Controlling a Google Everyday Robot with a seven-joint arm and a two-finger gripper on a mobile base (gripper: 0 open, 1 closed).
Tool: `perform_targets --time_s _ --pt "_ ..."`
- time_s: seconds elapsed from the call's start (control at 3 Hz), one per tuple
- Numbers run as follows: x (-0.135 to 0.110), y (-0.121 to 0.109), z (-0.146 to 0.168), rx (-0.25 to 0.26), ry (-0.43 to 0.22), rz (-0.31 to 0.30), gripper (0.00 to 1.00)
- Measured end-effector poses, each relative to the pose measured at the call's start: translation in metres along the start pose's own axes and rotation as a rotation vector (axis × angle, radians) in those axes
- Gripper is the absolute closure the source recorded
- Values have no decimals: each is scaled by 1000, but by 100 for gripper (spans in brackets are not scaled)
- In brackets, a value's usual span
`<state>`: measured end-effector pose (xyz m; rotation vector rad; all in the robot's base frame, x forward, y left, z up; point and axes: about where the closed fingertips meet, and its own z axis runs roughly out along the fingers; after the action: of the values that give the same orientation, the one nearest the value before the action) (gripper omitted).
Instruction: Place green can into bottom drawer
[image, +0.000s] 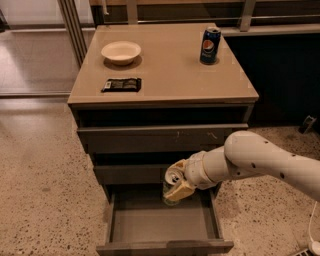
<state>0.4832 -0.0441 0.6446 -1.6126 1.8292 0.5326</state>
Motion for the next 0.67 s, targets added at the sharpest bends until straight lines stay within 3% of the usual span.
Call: perform_targets --time_s 0.33,0.67 --pt "19 1 8 14 49 -65 100" --pt "78 2 36 50 110 -152 100"
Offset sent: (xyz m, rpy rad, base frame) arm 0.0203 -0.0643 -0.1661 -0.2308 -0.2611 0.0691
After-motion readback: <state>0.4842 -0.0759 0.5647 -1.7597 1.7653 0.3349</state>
